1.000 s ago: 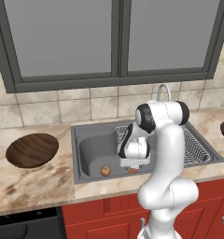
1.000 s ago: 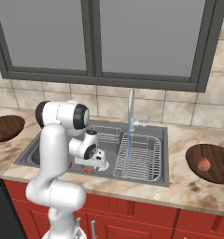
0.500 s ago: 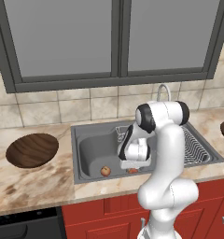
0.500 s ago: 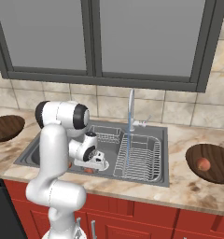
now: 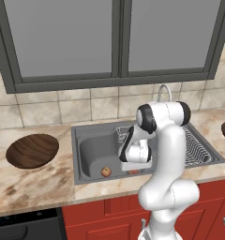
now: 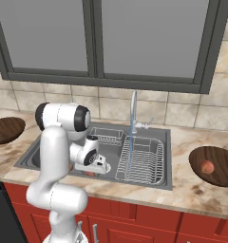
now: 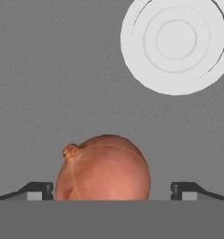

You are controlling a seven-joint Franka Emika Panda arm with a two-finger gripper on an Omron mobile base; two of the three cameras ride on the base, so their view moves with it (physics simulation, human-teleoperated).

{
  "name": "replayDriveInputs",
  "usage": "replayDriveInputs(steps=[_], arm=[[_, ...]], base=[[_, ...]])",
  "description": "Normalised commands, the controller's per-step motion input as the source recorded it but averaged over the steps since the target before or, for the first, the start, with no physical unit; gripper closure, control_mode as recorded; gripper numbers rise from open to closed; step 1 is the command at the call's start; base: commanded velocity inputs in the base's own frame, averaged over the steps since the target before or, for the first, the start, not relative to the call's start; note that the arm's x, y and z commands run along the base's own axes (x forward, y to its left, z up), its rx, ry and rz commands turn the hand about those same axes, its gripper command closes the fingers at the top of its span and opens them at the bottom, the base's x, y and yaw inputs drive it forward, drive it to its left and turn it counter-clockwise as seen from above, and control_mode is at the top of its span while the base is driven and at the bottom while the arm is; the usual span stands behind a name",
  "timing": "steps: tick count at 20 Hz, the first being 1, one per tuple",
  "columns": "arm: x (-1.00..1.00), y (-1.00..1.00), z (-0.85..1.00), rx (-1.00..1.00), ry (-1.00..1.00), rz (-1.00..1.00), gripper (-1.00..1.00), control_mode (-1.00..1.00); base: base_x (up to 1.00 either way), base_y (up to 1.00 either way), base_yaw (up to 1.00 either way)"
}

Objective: Pick the onions from the sink and place them in one bowl. Place the peach in the other bowl. Then turn off the sink faucet.

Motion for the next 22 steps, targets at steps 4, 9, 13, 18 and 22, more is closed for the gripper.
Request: replayDriveInputs(steps=[4,9,13,18,22], arm=[[-0.01,0.0,-0.08,0.0,0.0,0.0,-1.0,-1.0],[0.0,0.0,-0.19,0.0,0.0,0.0,-1.0,-1.0],[0.0,0.0,-0.29,0.0,-0.01,0.0,-1.0,-1.0],[0.0,0.0,-0.29,0.0,-0.01,0.0,-1.0,-1.0],[0.0,0.0,-0.19,0.0,0.0,0.0,1.0,-1.0]], base=[[0.0,0.0,0.0],[0.0,0.0,0.0],[0.0,0.0,0.0],[0.0,0.0,0.0],[0.0,0.0,0.0]])
